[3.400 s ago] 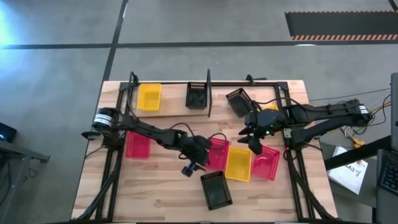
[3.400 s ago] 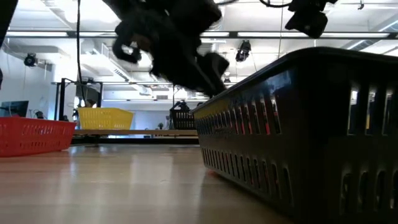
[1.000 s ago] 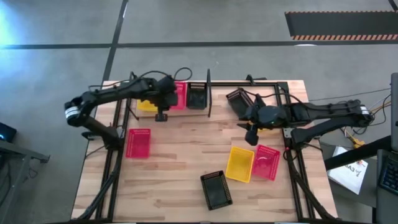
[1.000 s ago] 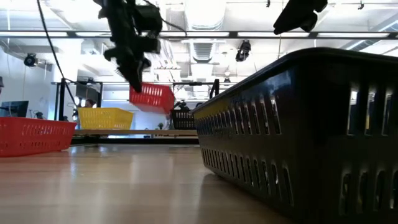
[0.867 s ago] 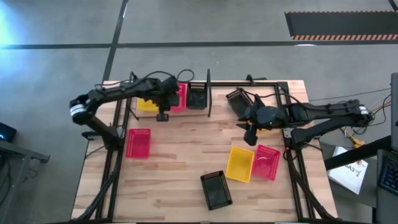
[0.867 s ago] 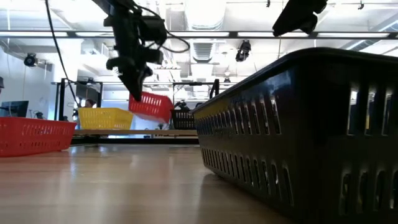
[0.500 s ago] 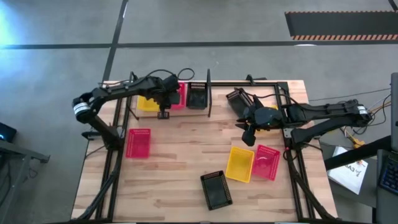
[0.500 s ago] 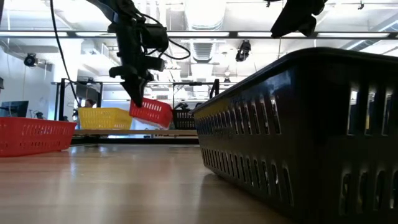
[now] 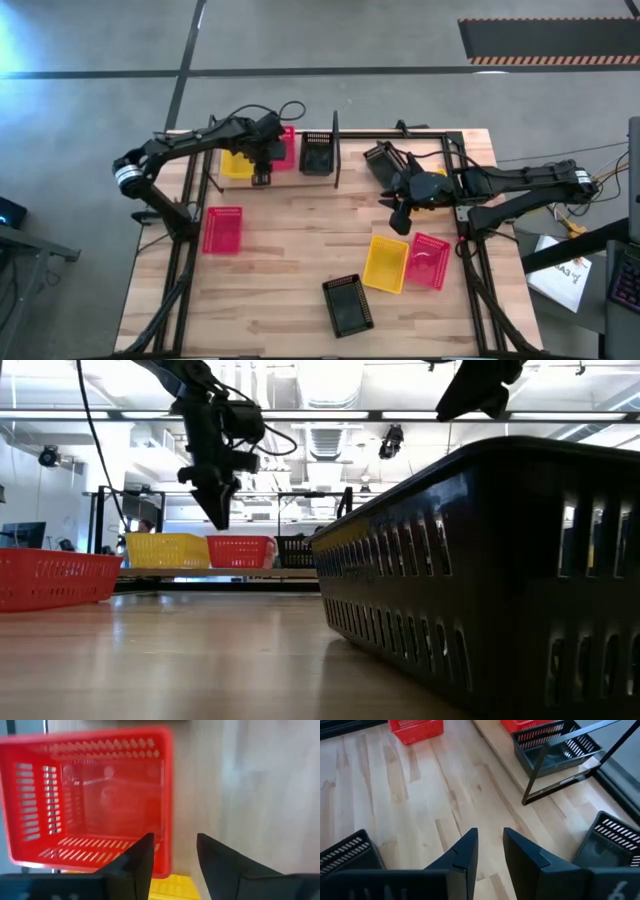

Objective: Stack baskets on shelf by color
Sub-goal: Put the middle red bin on the shelf

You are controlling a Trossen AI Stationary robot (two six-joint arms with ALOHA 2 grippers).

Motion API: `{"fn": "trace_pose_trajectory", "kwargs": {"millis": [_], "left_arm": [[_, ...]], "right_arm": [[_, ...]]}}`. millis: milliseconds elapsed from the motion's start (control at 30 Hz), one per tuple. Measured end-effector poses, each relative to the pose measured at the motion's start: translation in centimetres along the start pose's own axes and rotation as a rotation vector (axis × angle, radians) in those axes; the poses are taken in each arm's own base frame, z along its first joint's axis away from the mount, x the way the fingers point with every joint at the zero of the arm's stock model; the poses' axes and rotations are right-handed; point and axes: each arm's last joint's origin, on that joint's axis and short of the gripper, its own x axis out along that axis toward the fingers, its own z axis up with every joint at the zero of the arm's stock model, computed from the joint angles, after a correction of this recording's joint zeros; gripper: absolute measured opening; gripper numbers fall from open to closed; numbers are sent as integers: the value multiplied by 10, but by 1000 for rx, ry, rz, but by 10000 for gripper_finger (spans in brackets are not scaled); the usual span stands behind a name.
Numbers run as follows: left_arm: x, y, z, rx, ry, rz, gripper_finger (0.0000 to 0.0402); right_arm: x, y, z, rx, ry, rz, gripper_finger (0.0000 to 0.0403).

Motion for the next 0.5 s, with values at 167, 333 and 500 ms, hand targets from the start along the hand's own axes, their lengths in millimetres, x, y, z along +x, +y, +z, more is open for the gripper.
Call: {"fn": "trace_pose_trajectory", "kwargs": {"millis": [167, 333, 500], "left_arm": [[1, 2, 9, -44, -91, 6, 137], [10, 3, 13, -49, -100, -21, 137], [21, 3, 14, -75, -74, -49, 137]], "right_arm": [[0, 0, -1, -31, 11, 16, 83], [0, 0, -1, -53, 12, 16, 76], [0, 0, -1, -55, 12, 16, 73]]}}
